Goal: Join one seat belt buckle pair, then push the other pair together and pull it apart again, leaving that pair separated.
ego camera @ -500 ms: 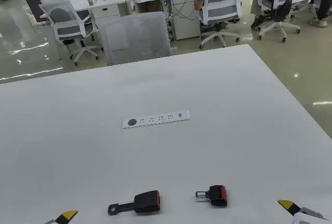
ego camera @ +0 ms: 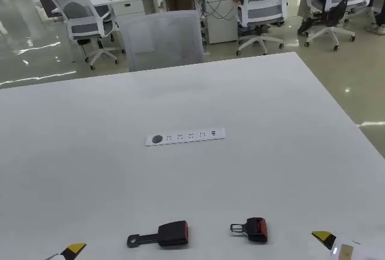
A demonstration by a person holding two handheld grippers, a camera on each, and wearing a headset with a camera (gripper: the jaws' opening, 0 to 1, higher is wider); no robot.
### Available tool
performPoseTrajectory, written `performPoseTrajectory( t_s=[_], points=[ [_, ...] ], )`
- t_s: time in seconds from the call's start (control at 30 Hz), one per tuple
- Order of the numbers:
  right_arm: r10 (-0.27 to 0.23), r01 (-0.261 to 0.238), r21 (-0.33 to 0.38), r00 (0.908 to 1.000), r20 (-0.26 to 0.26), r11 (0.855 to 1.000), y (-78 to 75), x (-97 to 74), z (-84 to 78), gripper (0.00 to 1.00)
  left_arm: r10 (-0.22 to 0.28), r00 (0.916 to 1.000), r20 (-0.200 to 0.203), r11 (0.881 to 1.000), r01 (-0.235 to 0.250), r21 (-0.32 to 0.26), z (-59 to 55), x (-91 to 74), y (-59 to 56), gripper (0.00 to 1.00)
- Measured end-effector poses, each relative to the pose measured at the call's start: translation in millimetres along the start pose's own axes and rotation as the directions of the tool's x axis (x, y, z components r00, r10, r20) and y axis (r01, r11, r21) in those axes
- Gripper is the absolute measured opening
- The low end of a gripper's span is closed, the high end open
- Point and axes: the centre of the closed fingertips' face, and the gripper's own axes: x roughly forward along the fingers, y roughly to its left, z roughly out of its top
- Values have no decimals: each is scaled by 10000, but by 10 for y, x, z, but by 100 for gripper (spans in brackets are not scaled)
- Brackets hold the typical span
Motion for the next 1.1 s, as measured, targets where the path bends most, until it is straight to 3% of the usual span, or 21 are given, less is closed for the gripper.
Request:
performPoseTrajectory(
  t_s=[0.27,0.4,0.73,0.87,0.97,1.1],
  points=[
    [169,-174,-290,9997,-170,9994,84,-35,-40,92,-4,9999,-134,10000,4,-6,-78,-35,-13,100],
    [118,-113,96,9984,-552,9999,68,-47,-122,95,-60,10000,72,9996,62,-282,-51,-24,-40,100],
    [-269,271,38,9984,-500,9996,-61,-84,-103,98,-115,9999,98,9997,117,-215,-35,-6,-34,100],
    [-255,255,-2,9983,-533,9997,-34,-102,-100,97,-80,9999,109,9998,82,-179,-41,-12,-23,100],
    [-195,191,-67,9980,-594,9998,9,-102,-125,97,-101,9999,-112,9999,100,-60,-93,-8,-35,100],
    [-140,150,132,9974,-713,9998,44,-99,-164,96,-145,9999,-38,9998,144,-102,-82,-1,-54,100]
  ],
)
